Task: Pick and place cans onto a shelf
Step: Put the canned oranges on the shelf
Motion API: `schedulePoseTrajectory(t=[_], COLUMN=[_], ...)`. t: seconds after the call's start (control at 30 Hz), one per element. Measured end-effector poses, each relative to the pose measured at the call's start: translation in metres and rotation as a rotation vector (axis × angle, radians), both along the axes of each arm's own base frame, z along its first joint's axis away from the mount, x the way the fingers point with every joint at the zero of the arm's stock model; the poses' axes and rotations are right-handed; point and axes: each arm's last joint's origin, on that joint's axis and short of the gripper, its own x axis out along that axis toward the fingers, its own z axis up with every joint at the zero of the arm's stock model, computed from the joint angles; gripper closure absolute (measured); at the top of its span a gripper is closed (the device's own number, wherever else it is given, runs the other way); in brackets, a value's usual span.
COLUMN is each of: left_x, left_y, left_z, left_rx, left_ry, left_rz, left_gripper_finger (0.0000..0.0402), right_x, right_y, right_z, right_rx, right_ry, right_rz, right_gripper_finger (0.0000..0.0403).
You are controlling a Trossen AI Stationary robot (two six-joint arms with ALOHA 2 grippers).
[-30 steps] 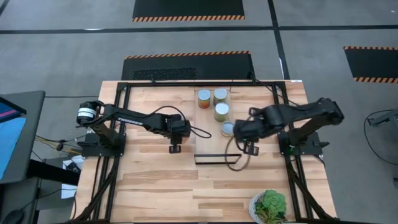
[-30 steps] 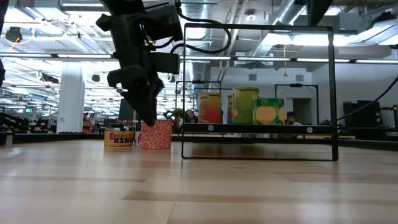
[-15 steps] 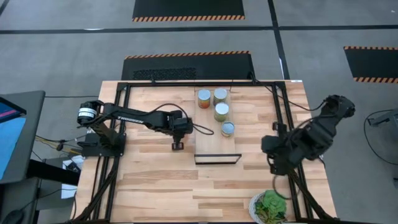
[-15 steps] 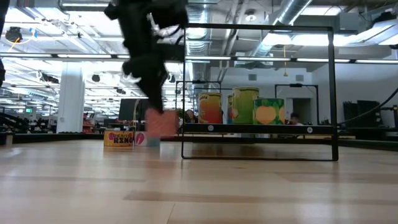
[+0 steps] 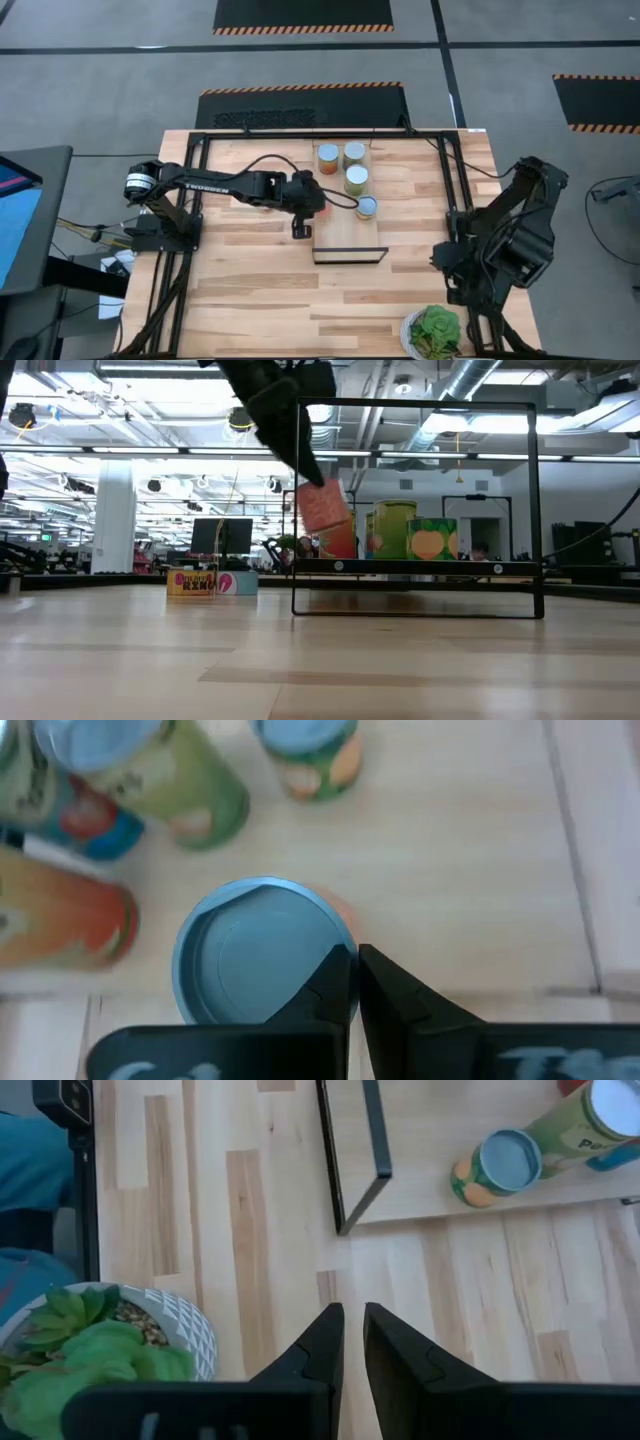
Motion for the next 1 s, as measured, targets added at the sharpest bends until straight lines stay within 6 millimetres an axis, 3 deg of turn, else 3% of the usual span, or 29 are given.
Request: schedulePoseTrajectory(t=[0.17,0.37,1.0], left_x=[0.004,0.022,0.052], left_y=[0.000,-0.001,-0.004], left_z=[0.003,-0.003,-0.027], left_rx=[-0.006,0.007,-0.022], left_ry=[-0.051,-0.128,0.019], left_rz=[0.008,0.011,0.009], left_gripper_finger=[0.0401,0.0401,0.0401], right_x=[0.002,0.004,0.005], right_y=[0.008,0.010,0.010], right_z=[-0.005,-0.008,-0.007], right_rx=[-0.024,-0.036,-0.040], right_ry=[0.011,0.019,0.003], right_rz=[0.012,0.014,0.013], right_gripper_finger=[0.0337,0.0337,0.0337])
